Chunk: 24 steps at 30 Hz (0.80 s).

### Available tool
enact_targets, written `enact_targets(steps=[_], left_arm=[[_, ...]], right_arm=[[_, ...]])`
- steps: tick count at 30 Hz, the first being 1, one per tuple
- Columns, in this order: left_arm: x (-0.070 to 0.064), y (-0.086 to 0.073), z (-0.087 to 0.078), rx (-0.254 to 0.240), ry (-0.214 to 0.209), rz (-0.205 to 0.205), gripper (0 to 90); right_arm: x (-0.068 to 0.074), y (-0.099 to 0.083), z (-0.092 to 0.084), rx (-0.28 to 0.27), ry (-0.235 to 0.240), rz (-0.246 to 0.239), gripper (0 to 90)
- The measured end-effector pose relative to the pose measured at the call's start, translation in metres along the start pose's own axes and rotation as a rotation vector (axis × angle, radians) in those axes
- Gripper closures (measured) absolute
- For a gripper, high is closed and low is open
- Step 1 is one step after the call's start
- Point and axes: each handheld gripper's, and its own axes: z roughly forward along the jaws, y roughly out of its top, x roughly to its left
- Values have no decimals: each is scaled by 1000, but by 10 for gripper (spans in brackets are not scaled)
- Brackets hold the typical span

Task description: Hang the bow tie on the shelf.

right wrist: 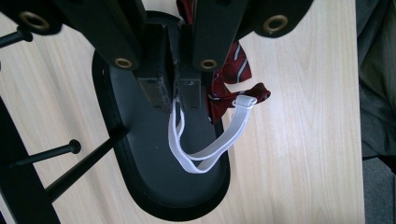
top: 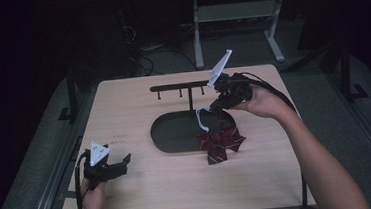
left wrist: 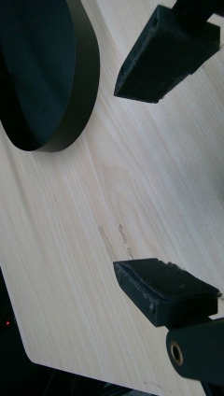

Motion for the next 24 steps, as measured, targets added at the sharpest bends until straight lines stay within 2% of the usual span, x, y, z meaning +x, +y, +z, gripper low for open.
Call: enact_targets(steps=[9, 24], left_arm=[[0, 0, 0, -4, -1, -4, 135], [0, 0, 0, -4, -1, -4, 135]], right_arm=[[-2, 9, -5, -10, -2, -9, 847], [-7, 26, -10, 11, -7, -17, 847]])
